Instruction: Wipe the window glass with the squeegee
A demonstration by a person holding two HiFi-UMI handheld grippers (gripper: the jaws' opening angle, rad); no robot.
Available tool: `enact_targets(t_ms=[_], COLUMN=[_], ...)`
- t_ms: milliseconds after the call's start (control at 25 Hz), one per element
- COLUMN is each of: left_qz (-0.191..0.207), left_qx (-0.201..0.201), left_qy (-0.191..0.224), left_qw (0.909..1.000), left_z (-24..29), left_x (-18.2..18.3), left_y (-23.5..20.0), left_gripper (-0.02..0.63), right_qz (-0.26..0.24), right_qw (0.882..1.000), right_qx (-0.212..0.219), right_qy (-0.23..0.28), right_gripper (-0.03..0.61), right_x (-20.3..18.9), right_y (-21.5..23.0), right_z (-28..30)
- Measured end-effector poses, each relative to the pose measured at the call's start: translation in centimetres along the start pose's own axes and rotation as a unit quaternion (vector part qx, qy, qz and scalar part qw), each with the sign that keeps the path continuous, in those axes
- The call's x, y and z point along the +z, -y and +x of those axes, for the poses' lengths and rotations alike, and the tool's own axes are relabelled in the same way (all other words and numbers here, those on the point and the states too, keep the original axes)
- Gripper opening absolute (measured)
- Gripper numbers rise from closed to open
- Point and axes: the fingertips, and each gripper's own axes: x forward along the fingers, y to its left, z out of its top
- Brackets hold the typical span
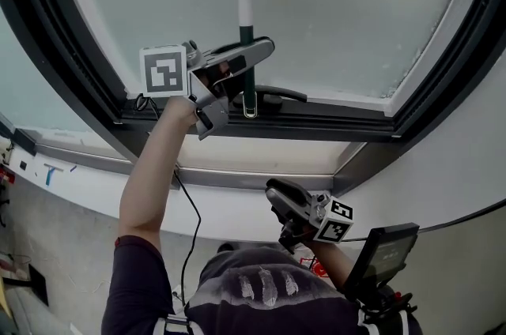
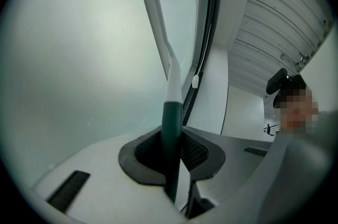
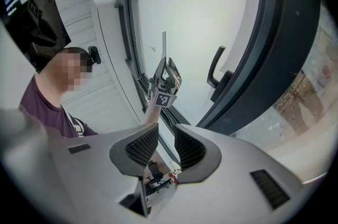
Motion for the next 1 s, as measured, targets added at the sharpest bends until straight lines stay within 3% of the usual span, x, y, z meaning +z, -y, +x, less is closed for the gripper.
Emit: enact_targets(t_ms=[120, 360, 680, 1000], left_qz=[-0.014, -0.035, -0.065, -0.093], left_qx=[-0.003, 0.000, 0.000, -0.001], left_qy=[0.000, -0.003, -0.004, -0.016], left_qw=[0.9999, 0.9994, 0.9979, 0.9955], left_z=[-0.1, -1.5, -2.1, -3.7], left_x=[-0.7, -5.9, -8.1, -11.0], left_y=[0.0, -2.0, -2.6, -3.0], left_gripper=[0.071, 0.071, 0.070, 0.071], right_qz=[0.001, -0.002, 0.001, 0.000], right_qw=[1.000, 1.000, 1.000, 1.000], right_qx=[-0.003, 0.000, -0.001, -0.018], right_qy=[-0.003, 0.002, 0.011, 0.018], right_gripper=[0.098, 0.097, 0.097, 0.097], right_x=[0.0, -2.1, -2.0, -4.2], right_y=[-0.3, 1.5, 1.0, 0.5], right_z=[0.1, -1.2, -0.8, -0.9])
